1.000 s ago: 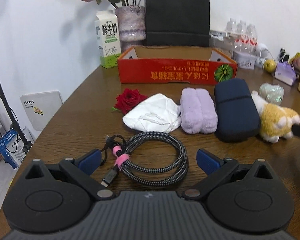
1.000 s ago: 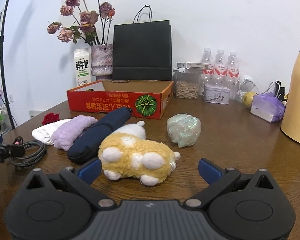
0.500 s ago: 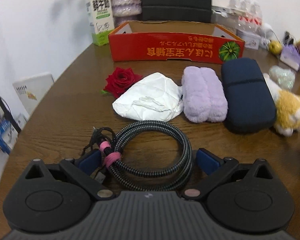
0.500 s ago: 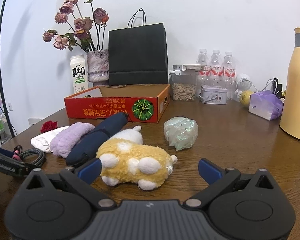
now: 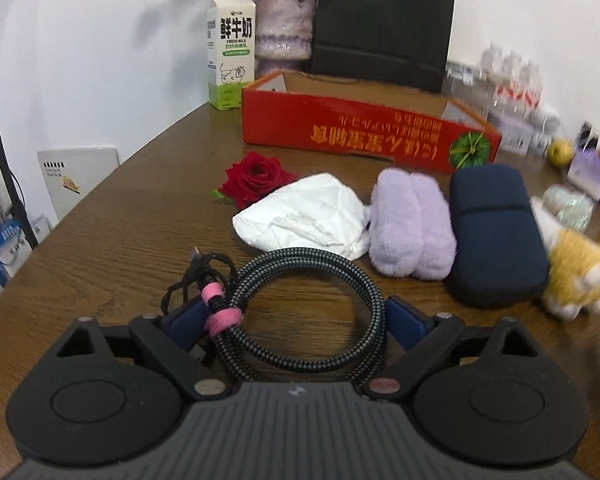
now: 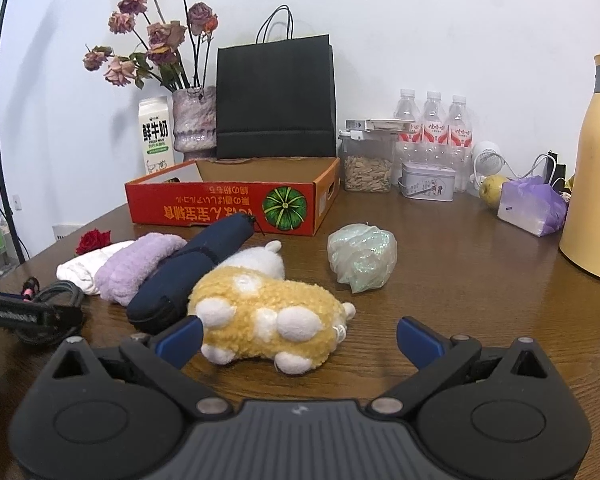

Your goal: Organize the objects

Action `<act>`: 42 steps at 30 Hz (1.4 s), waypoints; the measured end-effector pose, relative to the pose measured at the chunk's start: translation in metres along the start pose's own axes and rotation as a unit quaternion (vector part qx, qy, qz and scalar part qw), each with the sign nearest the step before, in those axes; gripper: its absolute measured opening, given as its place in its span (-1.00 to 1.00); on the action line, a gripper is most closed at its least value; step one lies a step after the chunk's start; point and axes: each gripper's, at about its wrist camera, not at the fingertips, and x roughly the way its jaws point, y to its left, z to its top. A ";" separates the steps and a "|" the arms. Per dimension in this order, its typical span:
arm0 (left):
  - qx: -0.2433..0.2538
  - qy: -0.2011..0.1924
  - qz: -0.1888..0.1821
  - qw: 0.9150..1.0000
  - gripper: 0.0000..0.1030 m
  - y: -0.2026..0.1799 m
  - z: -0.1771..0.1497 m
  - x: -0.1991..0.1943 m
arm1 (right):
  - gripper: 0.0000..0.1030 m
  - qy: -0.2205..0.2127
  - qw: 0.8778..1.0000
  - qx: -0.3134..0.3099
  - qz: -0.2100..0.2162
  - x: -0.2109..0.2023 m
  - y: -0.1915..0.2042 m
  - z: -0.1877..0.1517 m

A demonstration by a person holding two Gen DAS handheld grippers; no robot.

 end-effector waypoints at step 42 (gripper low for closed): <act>-0.026 -0.013 -0.043 0.999 0.83 0.006 -0.002 -0.004 | 0.92 0.049 0.998 0.030 0.000 0.055 0.017 0.016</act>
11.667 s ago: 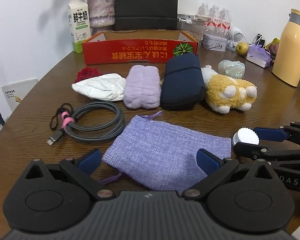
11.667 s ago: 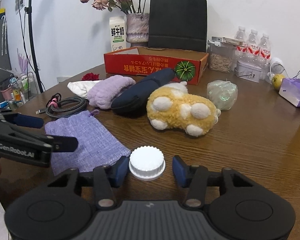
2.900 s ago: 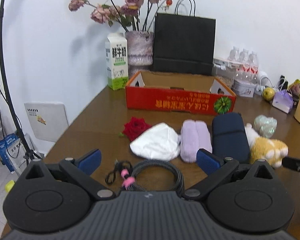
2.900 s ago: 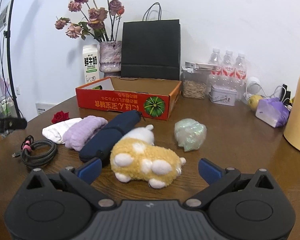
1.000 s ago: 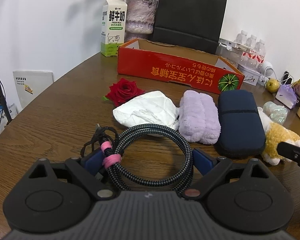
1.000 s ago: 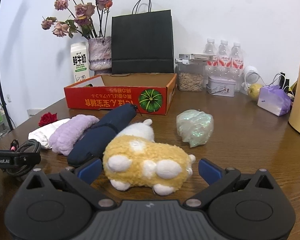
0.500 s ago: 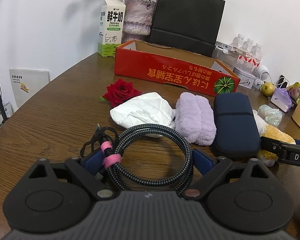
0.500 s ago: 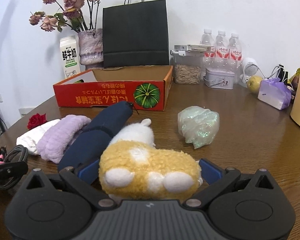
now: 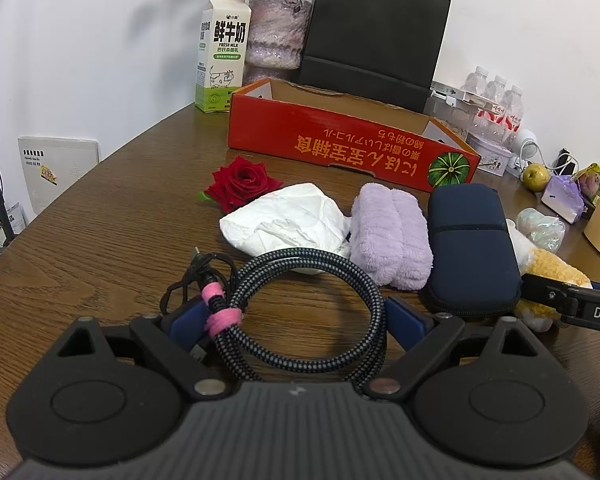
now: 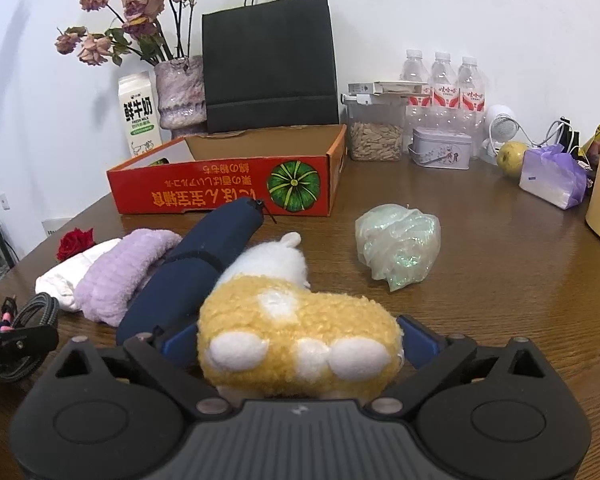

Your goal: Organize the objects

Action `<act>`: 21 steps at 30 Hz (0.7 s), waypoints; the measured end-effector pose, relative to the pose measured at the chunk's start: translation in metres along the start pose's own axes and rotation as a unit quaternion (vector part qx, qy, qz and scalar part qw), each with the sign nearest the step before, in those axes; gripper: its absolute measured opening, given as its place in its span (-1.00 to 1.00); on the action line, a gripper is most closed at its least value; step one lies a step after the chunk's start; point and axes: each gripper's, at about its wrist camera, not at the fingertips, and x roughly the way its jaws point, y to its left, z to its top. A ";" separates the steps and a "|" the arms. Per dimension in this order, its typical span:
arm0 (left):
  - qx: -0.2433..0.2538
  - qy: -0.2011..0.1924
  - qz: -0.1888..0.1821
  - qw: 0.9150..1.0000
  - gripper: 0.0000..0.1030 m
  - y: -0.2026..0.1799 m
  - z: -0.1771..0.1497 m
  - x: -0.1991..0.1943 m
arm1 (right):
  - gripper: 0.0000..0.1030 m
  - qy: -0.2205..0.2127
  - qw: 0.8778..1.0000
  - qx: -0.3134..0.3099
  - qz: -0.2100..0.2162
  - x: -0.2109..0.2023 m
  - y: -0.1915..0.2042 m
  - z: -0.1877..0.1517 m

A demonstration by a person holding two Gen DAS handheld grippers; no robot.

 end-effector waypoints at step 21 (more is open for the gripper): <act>-0.007 -0.001 0.017 1.000 0.83 0.000 -0.003 -0.003 | 0.86 -0.031 0.999 0.000 0.020 -0.053 -0.013 -0.020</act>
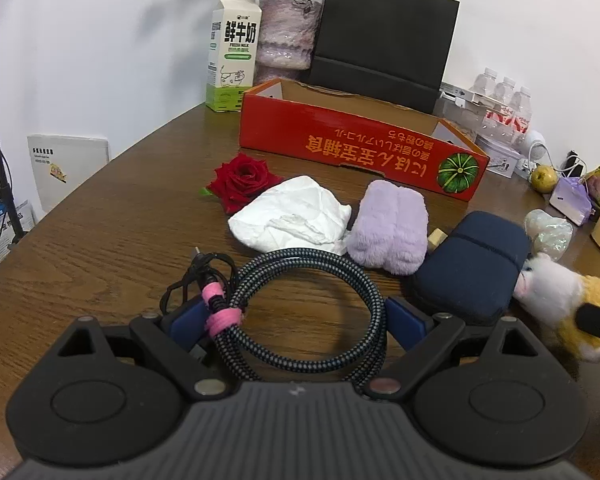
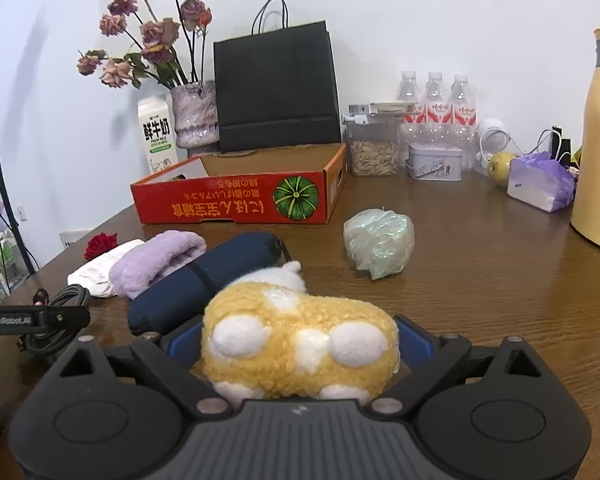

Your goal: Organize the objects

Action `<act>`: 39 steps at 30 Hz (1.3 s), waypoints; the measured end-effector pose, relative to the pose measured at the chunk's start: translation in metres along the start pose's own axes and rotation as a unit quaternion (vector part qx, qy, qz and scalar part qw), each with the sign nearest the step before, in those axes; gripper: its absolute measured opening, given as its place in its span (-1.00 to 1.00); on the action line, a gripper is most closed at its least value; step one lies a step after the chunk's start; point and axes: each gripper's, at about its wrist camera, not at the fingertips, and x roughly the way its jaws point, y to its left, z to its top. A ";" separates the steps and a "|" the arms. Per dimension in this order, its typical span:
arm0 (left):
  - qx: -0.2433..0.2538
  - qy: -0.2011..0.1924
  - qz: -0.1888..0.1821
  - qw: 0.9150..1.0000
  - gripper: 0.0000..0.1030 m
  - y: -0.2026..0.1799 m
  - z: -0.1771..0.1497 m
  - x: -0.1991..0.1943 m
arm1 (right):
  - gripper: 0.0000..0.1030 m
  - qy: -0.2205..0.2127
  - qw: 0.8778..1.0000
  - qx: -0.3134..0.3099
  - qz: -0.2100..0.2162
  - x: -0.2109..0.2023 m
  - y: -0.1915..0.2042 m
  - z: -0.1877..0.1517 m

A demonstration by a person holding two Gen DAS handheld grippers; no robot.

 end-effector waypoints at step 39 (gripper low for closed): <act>0.036 -0.027 0.001 0.999 0.83 -0.019 0.012 -0.023 | 0.90 -0.006 0.999 -0.040 0.017 -0.004 0.020 0.008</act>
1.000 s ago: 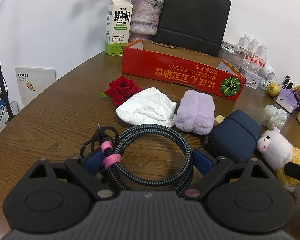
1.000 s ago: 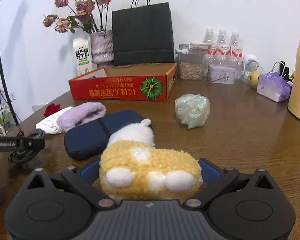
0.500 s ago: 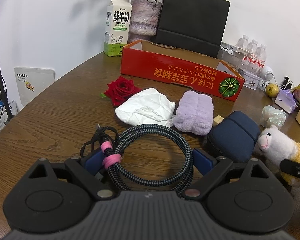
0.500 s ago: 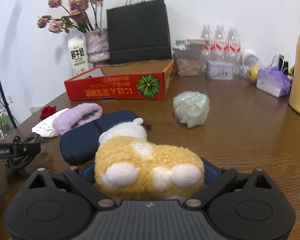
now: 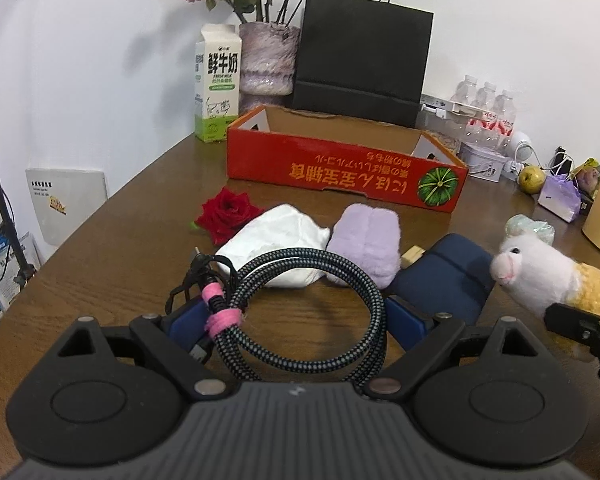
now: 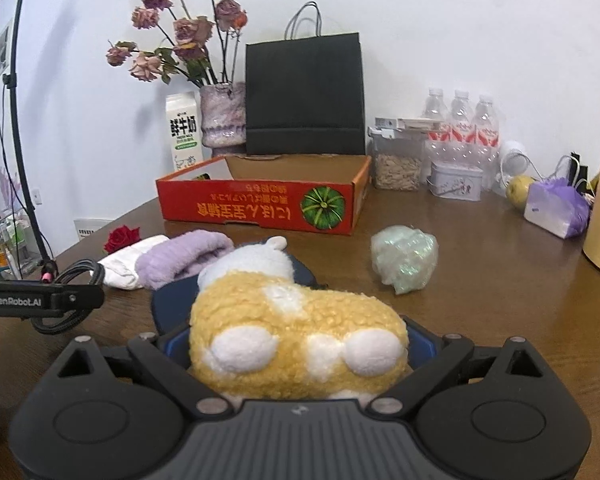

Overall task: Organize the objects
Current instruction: 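Carry the cable and plush toy over the cardboard box with both tools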

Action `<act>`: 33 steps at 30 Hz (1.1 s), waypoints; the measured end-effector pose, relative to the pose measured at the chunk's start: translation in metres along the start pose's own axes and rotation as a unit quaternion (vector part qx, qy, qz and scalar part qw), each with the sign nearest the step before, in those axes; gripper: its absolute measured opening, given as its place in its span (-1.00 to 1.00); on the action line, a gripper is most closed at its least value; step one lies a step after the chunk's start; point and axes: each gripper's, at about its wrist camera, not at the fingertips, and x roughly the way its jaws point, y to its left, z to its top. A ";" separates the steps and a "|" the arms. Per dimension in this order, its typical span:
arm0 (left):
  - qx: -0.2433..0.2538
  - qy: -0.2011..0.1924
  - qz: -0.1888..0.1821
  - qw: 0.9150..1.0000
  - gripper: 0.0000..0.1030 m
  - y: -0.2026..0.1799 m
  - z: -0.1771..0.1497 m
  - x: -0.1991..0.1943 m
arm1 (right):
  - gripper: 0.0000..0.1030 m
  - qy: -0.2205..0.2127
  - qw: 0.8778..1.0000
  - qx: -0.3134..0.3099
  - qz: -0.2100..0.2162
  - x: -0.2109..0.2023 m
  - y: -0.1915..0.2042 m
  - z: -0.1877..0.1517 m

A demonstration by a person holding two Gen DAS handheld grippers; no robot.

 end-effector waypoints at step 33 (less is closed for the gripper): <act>0.011 -0.028 -0.029 0.999 0.84 -0.018 0.079 0.030 | 0.90 -0.043 0.998 -0.041 0.010 0.055 0.031 0.070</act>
